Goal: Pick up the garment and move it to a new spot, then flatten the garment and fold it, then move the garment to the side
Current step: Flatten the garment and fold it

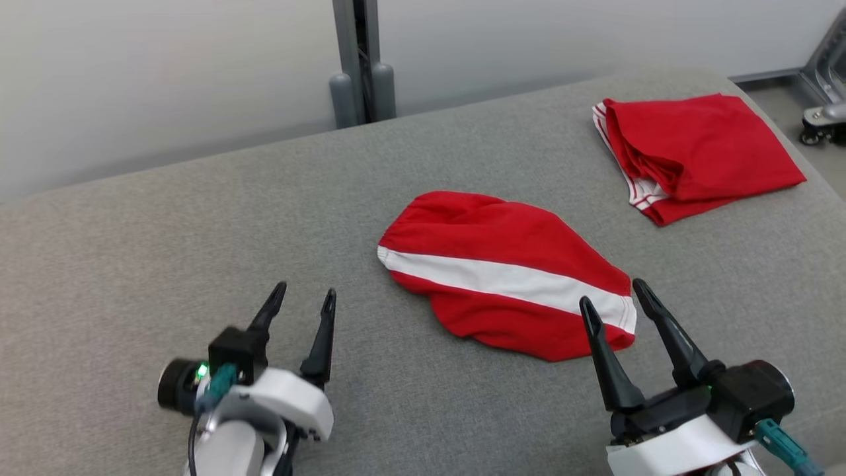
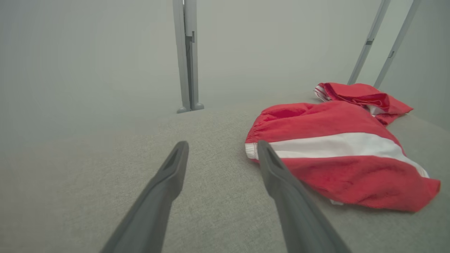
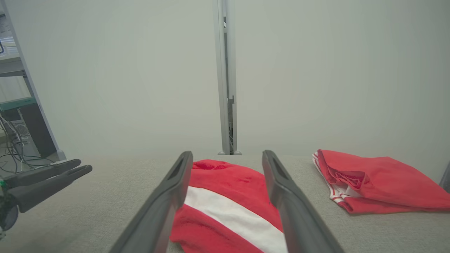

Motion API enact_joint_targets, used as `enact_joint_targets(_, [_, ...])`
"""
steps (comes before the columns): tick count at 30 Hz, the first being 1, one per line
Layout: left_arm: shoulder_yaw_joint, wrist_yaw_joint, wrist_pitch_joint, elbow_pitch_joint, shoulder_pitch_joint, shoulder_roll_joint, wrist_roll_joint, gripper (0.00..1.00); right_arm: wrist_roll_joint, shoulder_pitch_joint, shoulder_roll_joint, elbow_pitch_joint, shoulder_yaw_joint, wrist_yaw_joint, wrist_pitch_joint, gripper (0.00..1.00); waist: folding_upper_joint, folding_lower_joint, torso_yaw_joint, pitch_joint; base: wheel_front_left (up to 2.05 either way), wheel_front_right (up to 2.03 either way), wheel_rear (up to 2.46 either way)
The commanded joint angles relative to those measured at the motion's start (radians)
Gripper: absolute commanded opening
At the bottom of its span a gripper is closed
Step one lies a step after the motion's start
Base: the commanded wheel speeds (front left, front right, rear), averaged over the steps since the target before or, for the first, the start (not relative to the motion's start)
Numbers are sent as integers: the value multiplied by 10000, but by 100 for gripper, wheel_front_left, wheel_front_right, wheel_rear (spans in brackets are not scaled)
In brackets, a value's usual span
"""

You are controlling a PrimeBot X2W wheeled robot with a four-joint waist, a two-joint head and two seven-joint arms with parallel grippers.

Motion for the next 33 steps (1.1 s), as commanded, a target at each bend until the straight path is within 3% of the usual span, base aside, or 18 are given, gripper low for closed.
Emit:
enact_joint_targets(1, [-54, -254, 51, 409, -575, 104, -35, 100, 78, -178, -36, -111, 8, -3, -7, 100, -1, 0, -254, 297, 0, 0, 0])
enact_joint_targets(9, [-699, -1119, 914, 3018, -3072, 220, -513, 100, 130, -711, -31, -405, 59, -3, -7, 100, -1, 0, -960, 1148, 0, 0, 0])
enact_joint_targets(16, [-1639, -1215, 1795, 4642, -4631, 617, -1186, 100, 240, -963, 15, -537, 17, -3, -7, 100, -1, 0, -1571, 1688, 0, 0, 0])
enact_joint_targets(28, [-3294, -1211, 2472, 5277, -5457, 1321, -2734, 100, 310, -1144, 79, -603, 10, -3, -7, 100, -1, 0, -2079, 2026, 0, 0, 0])
enact_joint_targets(29, [-3410, -1211, 2463, 5272, -5497, 1378, -2872, 93, 311, -1156, 79, -607, 5, -3, -7, 100, -1, 0, -2093, 2039, 0, 0, 0])
enact_joint_targets(30, [-3500, -1211, 2435, 5235, -5502, 1393, -3090, 58, 313, -1162, 79, -617, -14, -3, -7, 100, -1, 0, -2093, 2050, 0, 0, 0])
enact_joint_targets(31, [-3639, -1212, 2405, 5168, -5477, 1400, -3256, 33, 309, -1154, 80, -633, -40, -3, -7, 100, -1, 0, -2071, 2056, 0, 0, 0])
enact_joint_targets(32, [-3747, -1212, 2331, 5071, -5460, 1414, -3420, 11, 294, -1130, 81, -653, -75, -3, -7, 100, -1, 0, -2026, 2054, 0, 0, 0])
enact_joint_targets(33, [-3844, -1212, 2291, 4987, -5415, 1434, -3634, 0, 286, -1102, 82, -665, -94, -3, -7, 100, -1, 0, -1977, 2045, 0, 0, 0])
